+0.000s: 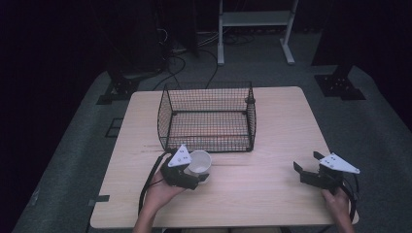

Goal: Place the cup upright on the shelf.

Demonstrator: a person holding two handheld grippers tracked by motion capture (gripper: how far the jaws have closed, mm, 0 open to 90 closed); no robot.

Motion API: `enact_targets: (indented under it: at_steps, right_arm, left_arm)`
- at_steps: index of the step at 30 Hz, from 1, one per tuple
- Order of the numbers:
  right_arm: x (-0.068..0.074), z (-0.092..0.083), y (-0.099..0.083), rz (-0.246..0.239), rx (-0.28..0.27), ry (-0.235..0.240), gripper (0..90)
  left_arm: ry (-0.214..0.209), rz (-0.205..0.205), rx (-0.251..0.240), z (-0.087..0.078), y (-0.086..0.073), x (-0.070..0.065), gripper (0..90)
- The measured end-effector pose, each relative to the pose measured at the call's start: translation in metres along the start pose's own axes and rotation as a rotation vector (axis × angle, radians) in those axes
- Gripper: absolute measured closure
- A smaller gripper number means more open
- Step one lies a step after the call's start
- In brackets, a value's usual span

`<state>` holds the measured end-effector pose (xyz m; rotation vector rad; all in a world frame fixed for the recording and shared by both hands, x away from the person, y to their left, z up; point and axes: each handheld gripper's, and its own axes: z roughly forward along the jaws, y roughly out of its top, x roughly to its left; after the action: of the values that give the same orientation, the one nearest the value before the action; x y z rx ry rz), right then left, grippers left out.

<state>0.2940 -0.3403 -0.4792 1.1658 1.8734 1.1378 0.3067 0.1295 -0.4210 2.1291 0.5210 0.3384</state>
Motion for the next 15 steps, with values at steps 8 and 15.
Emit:
enact_targets:
  at_steps: [8, 15]
  right_arm:
    - [0.0, 0.0, 0.0, 0.001, -0.001, -0.003, 13.1]
    - [0.0, 0.0, 0.0, 0.006, 0.0, -0.003, 13.1]
  left_arm:
    - [-0.011, 0.009, -0.009, -0.002, 0.006, -0.002, 21.1]
    - [-0.016, 0.026, -0.02, -0.008, 0.018, 0.001, 21.1]
